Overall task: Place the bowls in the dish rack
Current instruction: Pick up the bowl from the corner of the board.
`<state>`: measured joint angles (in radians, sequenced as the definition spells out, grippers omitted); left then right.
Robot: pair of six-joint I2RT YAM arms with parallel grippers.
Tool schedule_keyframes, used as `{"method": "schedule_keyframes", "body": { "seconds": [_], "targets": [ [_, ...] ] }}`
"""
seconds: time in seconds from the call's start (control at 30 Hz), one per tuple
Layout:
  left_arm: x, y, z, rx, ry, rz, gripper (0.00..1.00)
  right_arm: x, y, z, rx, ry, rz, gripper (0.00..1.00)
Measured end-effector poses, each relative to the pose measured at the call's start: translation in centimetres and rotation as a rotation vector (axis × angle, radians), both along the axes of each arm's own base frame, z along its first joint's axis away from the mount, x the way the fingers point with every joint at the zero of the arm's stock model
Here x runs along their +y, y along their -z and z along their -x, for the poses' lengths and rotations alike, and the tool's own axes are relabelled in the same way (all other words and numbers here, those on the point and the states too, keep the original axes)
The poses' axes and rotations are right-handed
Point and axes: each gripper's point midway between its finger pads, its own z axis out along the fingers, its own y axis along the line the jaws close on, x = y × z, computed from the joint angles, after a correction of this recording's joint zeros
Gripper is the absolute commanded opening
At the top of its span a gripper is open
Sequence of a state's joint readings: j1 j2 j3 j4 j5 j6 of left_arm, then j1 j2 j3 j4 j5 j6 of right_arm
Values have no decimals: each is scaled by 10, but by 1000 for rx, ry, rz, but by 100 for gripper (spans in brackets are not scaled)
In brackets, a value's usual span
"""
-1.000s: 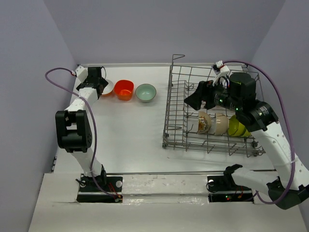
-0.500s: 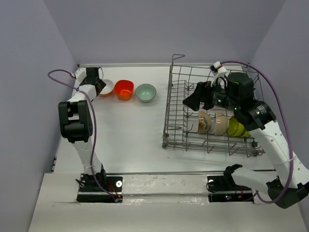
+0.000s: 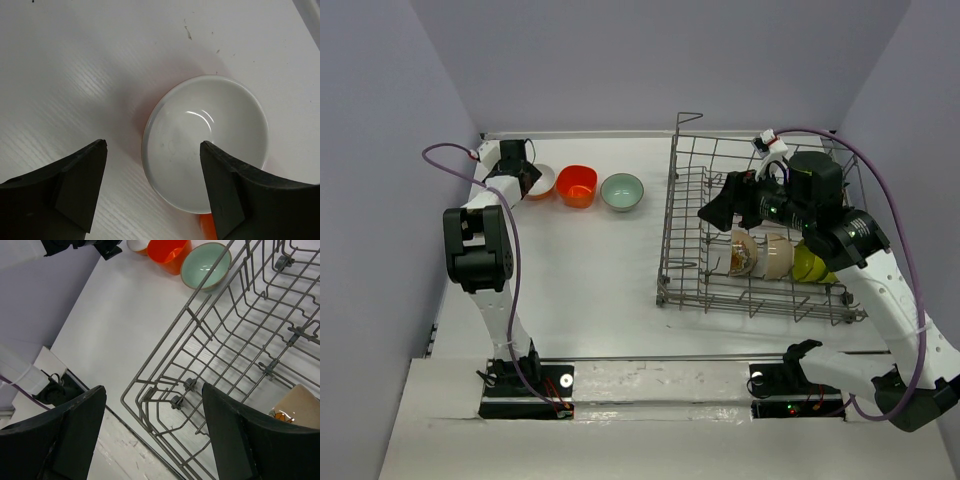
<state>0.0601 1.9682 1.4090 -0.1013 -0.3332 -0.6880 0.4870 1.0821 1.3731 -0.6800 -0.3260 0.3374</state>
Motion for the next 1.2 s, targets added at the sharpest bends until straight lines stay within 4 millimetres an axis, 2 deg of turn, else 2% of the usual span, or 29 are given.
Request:
{"method": "schedule_keyframes", "body": {
  "seconds": [0.1, 0.27, 0.53, 0.73, 0.77, 0.87, 1.2],
  "targets": [
    [-1, 0, -2, -8, 6, 5, 77, 0, 0, 0, 0, -1, 0, 83],
    [-2, 13, -3, 10, 12, 10, 59, 0, 0, 0, 1, -1, 0, 83],
    [-4, 24, -1, 29, 25, 13, 41, 2, 4, -2, 11, -2, 6, 83],
    [-1, 25, -1, 29, 30, 14, 17, 3, 6, -4, 21, -6, 9, 83],
    [1, 25, -1, 27, 27, 14, 10, 3, 6, -4, 21, -7, 8, 83],
    [3, 26, -1, 23, 29, 22, 0, 3, 6, -4, 21, -7, 8, 83],
    [14, 20, 11, 31, 25, 24, 0, 3, 7, -4, 23, -7, 9, 84]
  ]
}}
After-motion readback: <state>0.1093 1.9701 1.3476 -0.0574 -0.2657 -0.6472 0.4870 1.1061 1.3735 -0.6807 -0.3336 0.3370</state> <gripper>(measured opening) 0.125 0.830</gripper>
